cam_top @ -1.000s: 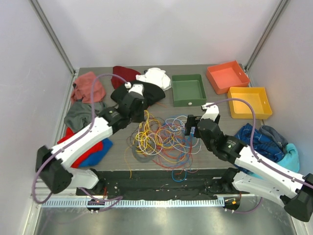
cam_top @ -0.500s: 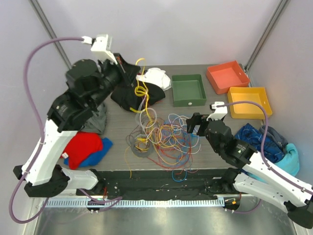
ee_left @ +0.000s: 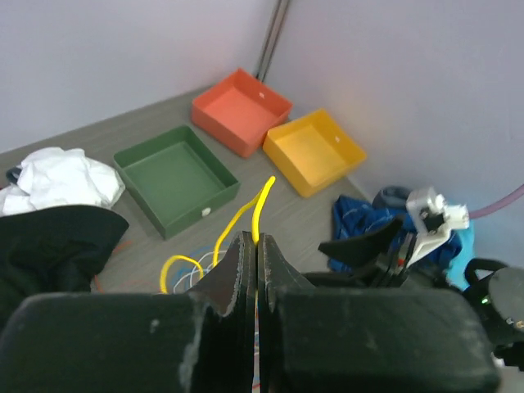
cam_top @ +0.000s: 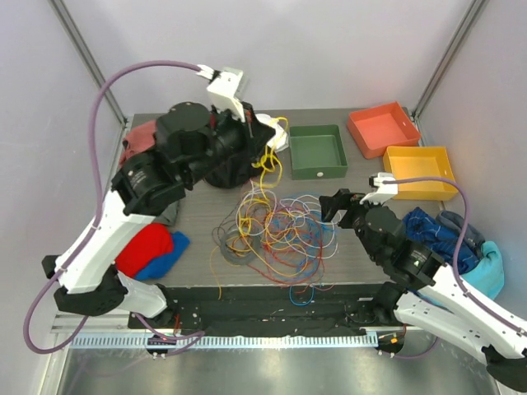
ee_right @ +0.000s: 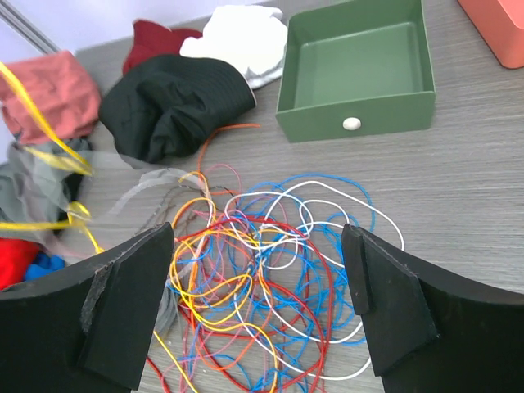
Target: Untangle the cables
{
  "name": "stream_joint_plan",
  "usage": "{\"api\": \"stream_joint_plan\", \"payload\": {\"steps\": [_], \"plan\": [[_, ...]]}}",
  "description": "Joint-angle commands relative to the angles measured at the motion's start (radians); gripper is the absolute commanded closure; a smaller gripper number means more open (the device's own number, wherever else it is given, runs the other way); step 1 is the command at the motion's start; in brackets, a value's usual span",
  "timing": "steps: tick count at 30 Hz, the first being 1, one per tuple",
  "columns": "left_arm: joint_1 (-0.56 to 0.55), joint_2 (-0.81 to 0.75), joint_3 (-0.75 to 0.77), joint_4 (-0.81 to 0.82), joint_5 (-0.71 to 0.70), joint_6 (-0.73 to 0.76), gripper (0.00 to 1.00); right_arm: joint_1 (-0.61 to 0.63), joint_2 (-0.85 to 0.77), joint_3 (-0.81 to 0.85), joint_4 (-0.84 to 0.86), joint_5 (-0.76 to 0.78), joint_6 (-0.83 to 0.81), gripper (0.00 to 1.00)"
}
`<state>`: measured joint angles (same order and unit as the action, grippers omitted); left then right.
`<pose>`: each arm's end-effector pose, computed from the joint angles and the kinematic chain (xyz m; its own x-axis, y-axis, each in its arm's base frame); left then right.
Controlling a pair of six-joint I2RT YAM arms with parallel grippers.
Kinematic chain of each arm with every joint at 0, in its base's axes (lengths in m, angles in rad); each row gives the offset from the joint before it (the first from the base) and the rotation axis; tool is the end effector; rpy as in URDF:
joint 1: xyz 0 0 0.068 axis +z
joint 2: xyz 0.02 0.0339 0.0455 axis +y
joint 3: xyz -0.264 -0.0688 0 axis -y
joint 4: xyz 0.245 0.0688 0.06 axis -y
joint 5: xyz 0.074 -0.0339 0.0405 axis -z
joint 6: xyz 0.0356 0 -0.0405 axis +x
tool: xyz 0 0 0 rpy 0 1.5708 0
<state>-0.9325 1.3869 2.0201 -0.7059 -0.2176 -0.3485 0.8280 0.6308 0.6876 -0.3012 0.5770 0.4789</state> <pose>0.1505 -0.1899 0.5585 -0.2647 -0.2029 -0.9428 0.6017 0.7293 -0.3258 0.1149 0.0964 0.3179 -0.2648 0.2827 -0.9220 -0.1547 0.9312 0.3300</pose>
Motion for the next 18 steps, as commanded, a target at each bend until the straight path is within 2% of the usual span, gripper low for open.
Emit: {"api": "stream_joint_plan", "payload": {"steps": [1,8,13,14,18], "plan": [[-0.023,0.001,0.019,-0.007,-0.072,0.065,1.0,-0.001,-0.062,-0.022,0.108,0.015,0.036,0.08],[-0.025,-0.006,-0.139,0.049,-0.045,0.014,1.0,-0.001,-0.017,0.006,0.227,-0.1,0.047,0.08],[-0.023,-0.003,-0.112,0.036,-0.055,0.019,1.0,-0.001,0.043,0.006,0.295,-0.239,0.043,0.1],[-0.025,-0.003,-0.094,0.028,-0.057,0.022,1.0,-0.001,0.049,-0.017,0.354,-0.27,0.044,0.11],[-0.025,0.015,-0.052,0.013,-0.058,0.025,1.0,-0.001,0.052,-0.082,0.419,-0.312,0.064,0.12]]}}
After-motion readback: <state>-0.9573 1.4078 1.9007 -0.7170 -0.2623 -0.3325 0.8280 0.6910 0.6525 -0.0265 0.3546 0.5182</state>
